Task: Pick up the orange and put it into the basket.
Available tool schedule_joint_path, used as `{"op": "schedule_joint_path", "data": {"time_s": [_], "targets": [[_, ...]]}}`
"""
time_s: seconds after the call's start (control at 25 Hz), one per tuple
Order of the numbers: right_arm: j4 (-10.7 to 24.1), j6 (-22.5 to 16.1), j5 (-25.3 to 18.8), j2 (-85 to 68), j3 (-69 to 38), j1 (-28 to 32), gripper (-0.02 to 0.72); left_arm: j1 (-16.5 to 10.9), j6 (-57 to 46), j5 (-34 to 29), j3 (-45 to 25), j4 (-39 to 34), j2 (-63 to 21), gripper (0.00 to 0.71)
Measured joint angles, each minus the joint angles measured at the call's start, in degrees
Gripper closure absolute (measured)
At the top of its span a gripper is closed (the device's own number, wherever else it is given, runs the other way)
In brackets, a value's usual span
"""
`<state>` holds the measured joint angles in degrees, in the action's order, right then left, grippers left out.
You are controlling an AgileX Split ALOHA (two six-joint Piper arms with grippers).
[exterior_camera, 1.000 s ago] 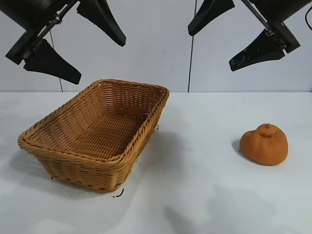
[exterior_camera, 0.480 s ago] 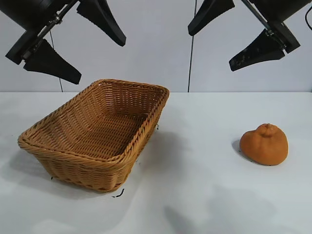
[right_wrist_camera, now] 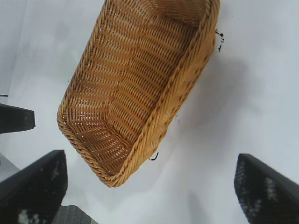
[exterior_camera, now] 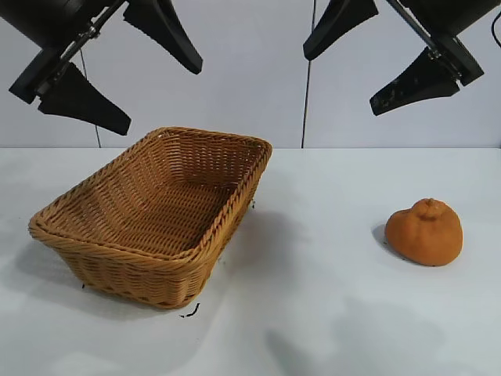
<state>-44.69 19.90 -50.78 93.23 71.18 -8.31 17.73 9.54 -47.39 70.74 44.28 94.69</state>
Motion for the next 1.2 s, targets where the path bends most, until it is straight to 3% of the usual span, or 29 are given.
{"op": "schedule_joint_path", "data": {"time_s": [0.28,0.48,0.6,0.76,0.92,1.08,1.2], "targets": [[0.0,0.0,0.0,0.0,0.0,0.0,0.008,0.0,-1.0,-1.2,0.0,-1.5,-0.4,0.036],[0.0,0.0,0.0,0.0,0.0,0.0,0.008,0.3,-9.1,-2.2,0.0,-7.7,-5.0,0.036],[0.0,0.0,0.1,0.0,0.0,0.0,0.008,2.1,-16.2,-2.5,0.0,-12.9,-8.8,0.036],[0.0,0.0,0.3,0.0,0.0,0.0,0.008,8.9,-30.3,-2.8,0.0,-22.4,-11.7,0.036],[0.0,0.0,0.3,0.0,0.0,0.0,0.008,15.4,-51.4,-3.0,0.0,-34.1,-12.2,0.036],[0.0,0.0,0.3,0.0,0.0,0.0,0.008,16.7,-72.6,-3.8,0.0,-46.2,-10.7,0.036],[0.0,0.0,0.3,0.0,0.0,0.0,0.008,16.4,-82.9,-4.5,0.0,-51.7,-8.6,0.036]]}}
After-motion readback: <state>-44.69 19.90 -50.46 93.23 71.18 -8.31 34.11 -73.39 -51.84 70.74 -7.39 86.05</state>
